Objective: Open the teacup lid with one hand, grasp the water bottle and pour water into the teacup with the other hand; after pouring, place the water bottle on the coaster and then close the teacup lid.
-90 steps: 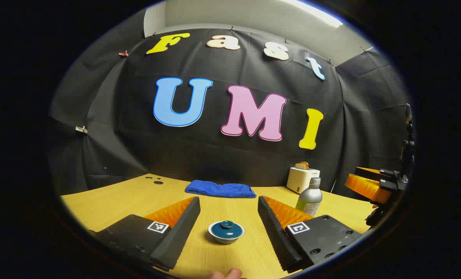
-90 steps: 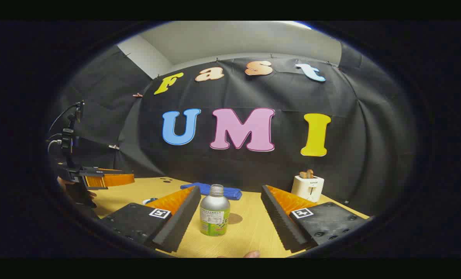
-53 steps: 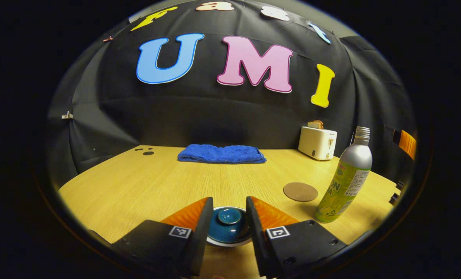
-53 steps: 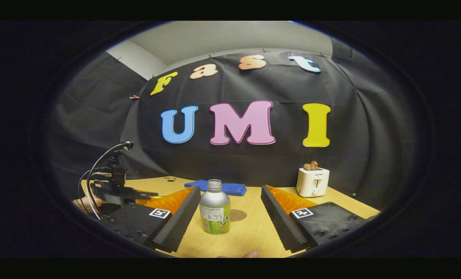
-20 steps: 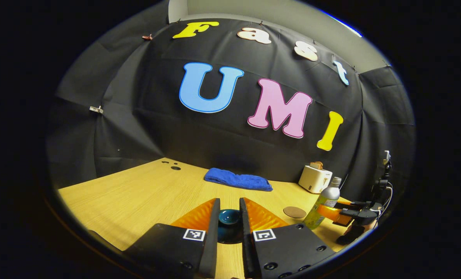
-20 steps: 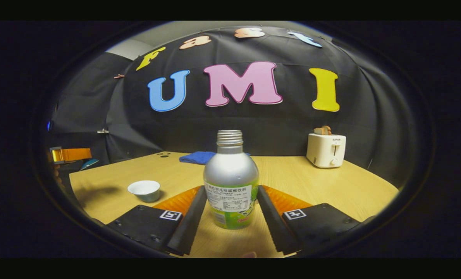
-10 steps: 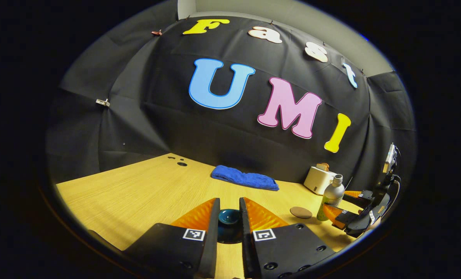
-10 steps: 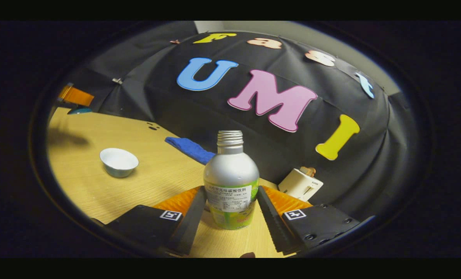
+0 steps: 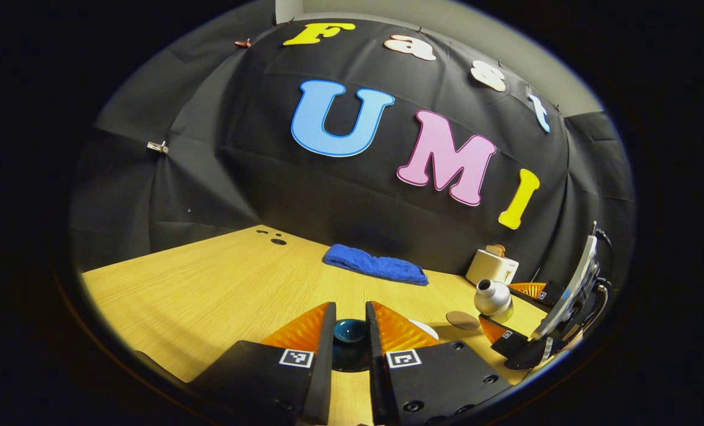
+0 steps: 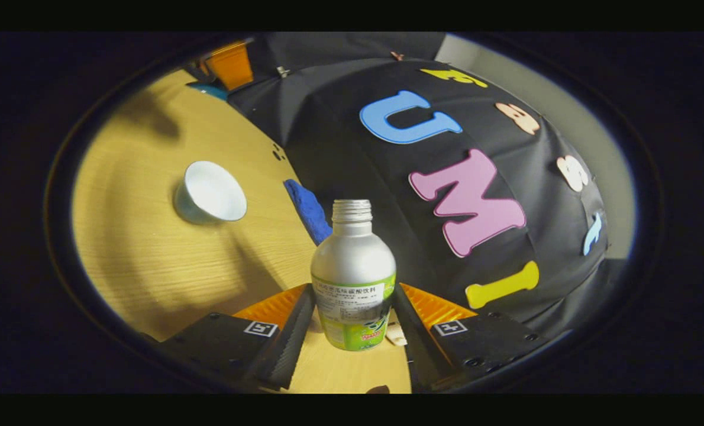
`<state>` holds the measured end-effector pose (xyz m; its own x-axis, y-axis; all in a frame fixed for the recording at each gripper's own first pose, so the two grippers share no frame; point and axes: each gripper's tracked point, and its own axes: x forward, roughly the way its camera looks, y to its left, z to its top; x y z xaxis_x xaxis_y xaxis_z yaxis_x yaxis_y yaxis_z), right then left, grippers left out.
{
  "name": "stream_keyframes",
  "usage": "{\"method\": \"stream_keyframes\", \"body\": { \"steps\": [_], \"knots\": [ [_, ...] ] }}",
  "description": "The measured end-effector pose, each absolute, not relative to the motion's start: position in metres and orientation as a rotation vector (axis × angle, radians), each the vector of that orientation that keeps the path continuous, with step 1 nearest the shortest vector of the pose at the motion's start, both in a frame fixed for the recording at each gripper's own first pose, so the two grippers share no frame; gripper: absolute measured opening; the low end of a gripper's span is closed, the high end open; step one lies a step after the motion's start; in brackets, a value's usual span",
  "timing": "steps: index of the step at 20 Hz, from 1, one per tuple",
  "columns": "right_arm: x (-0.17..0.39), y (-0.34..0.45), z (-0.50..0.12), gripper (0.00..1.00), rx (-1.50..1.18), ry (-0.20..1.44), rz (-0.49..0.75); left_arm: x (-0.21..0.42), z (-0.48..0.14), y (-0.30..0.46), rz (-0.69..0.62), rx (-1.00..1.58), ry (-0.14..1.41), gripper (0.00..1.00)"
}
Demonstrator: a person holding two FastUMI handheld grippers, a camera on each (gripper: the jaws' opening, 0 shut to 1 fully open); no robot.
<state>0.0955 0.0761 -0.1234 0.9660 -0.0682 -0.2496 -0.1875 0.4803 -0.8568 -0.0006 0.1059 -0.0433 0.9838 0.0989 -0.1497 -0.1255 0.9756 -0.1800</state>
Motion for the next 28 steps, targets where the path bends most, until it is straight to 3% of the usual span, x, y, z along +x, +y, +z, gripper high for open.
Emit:
{"method": "stream_keyframes", "body": {
  "steps": [17,19,21,22,25,26,27,28],
  "knots": [
    [0.104,0.106,-0.133,0.8,-1.504,0.214,0.187,0.001,-0.047,0.107,0.116,-0.187,0.153,0.3],
    [0.104,0.109,-0.132,0.75,-1.552,0.2,0.191,0.001,-0.047,0.108,0.116,-0.187,0.154,0.3],
    [0.104,0.111,-0.131,0.8,-1.601,0.189,0.199,0.001,-0.047,0.107,0.116,-0.187,0.154,0.3],
    [0.104,0.112,-0.131,0.76,-1.617,0.187,0.205,0.002,-0.048,0.107,0.116,-0.187,0.154,0.3],
    [0.104,0.111,-0.13,0.8,-1.653,0.182,0.217,0.001,-0.048,0.108,0.119,-0.186,0.156,0.3],
    [0.104,0.111,-0.13,0.75,-1.675,0.177,0.218,0.001,-0.048,0.108,0.118,-0.186,0.157,0.3],
    [0.106,0.112,-0.129,0.8,-1.697,0.174,0.219,0.002,-0.048,0.109,0.119,-0.186,0.157,0.3],
    [0.105,0.111,-0.129,0.75,-1.714,0.172,0.224,0.002,-0.049,0.109,0.118,-0.186,0.158,0.3]
  ]
}}
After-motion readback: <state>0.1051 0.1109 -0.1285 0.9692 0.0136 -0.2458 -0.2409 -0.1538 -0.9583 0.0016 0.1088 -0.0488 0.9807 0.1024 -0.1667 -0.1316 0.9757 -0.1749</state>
